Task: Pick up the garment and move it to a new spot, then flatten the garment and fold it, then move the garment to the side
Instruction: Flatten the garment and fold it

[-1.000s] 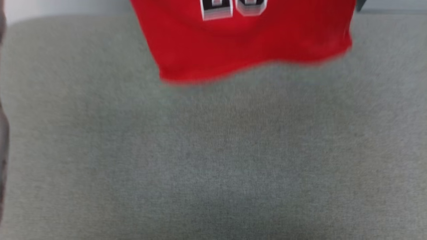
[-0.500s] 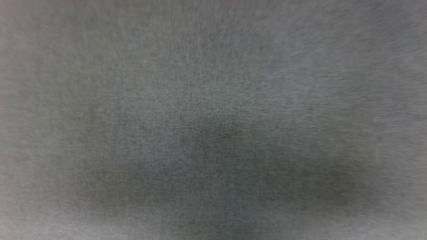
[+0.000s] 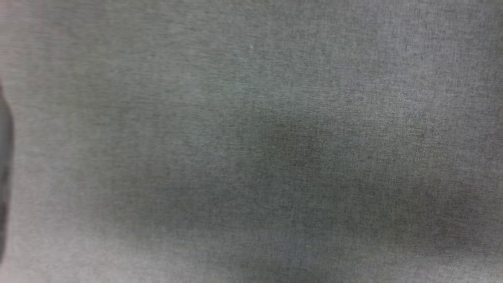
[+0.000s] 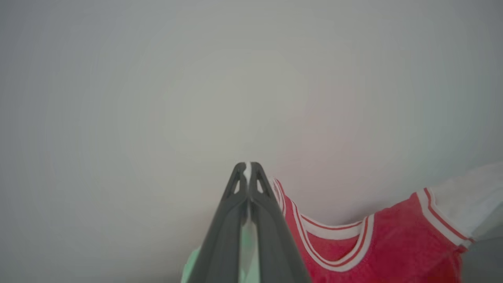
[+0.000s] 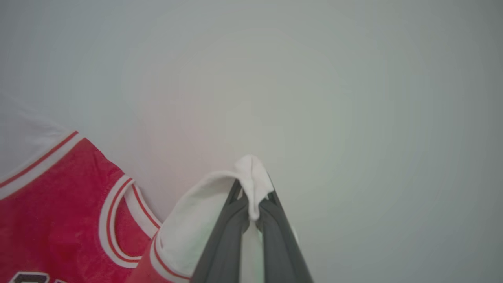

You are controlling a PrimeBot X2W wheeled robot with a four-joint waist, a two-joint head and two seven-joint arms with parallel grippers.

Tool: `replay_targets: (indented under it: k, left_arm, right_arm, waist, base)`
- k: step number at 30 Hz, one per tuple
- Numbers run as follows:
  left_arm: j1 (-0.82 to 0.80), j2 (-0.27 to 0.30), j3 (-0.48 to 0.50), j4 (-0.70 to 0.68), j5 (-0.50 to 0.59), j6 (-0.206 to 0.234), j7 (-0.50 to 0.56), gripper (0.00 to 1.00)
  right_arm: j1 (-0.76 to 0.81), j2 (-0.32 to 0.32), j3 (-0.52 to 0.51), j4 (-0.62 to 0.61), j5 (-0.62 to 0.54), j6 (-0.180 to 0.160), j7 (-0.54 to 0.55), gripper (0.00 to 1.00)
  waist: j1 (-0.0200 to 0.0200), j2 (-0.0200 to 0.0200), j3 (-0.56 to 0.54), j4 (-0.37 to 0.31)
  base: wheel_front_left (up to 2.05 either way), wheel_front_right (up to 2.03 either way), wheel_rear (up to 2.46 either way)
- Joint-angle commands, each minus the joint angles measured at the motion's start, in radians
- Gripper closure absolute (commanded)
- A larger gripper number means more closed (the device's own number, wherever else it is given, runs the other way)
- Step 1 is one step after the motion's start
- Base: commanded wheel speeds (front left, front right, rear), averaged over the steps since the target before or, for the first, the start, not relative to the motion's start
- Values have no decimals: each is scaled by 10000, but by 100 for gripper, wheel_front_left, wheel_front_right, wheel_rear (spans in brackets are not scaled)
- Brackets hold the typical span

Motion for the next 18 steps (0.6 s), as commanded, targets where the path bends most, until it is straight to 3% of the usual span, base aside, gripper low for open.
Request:
replay_targets:
  k: [1,8,14,18]
  left_arm:
    - [441,-53,-192,58,-112,-57,250,100]
    - [2543,450,-934,-1028,-1098,-49,1026,100]
    - [4985,1350,-1610,-2322,-2095,-49,1684,100]
    - [6864,1930,-1949,-3441,-2668,-50,1827,100]
  right_arm:
    - [315,-72,381,-2,374,-11,-5,100]
    - [2244,-1018,2350,-1133,2276,-11,-5,100]
    - [4935,-2636,3953,-2793,4190,-11,233,100]
    - [7007,-3863,4293,-4070,4979,-11,395,100]
  waist:
    - [0,0,-940,103]
    - [0,0,-2595,26]
    - [0,0,-4050,-24]
    - [0,0,-4902,9]
  base:
    - [0,0,0]
    - [0,0,0]
    - [0,0,0]
    - [0,0,0]
